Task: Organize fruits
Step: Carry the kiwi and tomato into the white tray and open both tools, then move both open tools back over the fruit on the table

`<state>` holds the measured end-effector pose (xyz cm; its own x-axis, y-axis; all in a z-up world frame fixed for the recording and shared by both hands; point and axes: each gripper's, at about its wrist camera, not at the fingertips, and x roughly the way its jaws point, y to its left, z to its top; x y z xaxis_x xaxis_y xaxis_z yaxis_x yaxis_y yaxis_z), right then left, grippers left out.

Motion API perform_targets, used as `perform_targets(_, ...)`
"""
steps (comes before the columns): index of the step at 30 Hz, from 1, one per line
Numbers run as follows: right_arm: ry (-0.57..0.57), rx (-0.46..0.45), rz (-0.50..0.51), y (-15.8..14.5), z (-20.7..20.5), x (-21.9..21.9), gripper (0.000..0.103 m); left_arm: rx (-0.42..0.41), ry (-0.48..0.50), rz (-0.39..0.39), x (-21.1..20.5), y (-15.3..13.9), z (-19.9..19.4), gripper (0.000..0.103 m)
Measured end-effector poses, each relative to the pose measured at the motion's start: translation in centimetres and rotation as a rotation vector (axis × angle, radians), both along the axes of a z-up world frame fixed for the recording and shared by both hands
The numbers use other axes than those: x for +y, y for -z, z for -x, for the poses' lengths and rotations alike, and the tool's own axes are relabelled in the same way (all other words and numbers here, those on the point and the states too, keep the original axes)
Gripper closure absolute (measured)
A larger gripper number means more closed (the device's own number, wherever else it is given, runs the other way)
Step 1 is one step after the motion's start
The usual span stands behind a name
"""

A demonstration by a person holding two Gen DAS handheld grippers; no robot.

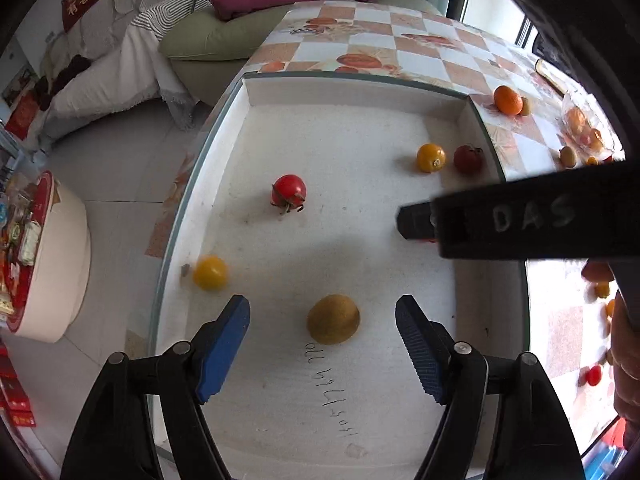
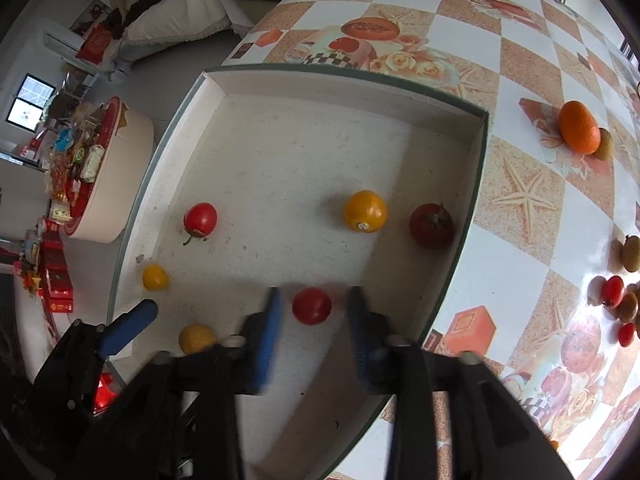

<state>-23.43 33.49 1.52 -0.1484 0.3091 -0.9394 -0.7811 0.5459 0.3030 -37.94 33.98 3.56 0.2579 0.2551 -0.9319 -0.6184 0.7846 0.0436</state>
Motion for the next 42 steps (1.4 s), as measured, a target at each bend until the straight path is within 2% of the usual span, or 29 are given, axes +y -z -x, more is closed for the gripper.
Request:
perform_targets(4,0.016,0.014,-0.040,-0.7,0.0,0.3,0.031,0.014,-0.009,0.018,0.3,0.0,0.2,0.026)
perform_targets(6,0.035,0.023,-0.071,-1.3,-0.2,0.1,0.021,0.020,-0.009,0.017,0.2,0.0,0.2,0.026)
perform_targets(9,0.074,0.024,-0.109,-2.2,-0.6,-0.8,0.021,0.030,0.002,0.008,-0.1,-0.3,-0.2,0.026)
perform_targets(15,0.183,0.001,-0.120,-3.6,-2.6,-4.3,0.021,0.020,0.058,-0.011,-1.6,-1.5,-2.0,0.026)
perform_targets(25,0.388,-0.043,-0.083,-4.4,-7.9,-14.5,0.021,-0.027,0.189,-0.042,-5.4,-4.2,-7.3,0.026)
perform_targets(31,0.503,-0.077,-0.045,-4.2,-10.9,-21.0,0.021,-0.064,0.259,-0.030,-8.1,-5.4,-11.1,0.026)
perform_targets(37,0.626,-0.117,-0.013,-3.9,-14.6,-26.8,0.021,-0.074,0.296,0.007,-10.7,-4.7,-15.3,0.026)
perform_targets(42,0.685,-0.141,0.000,-3.2,-18.0,-29.8,0.021,-0.049,0.315,0.012,-12.3,-2.5,-18.8,0.026)
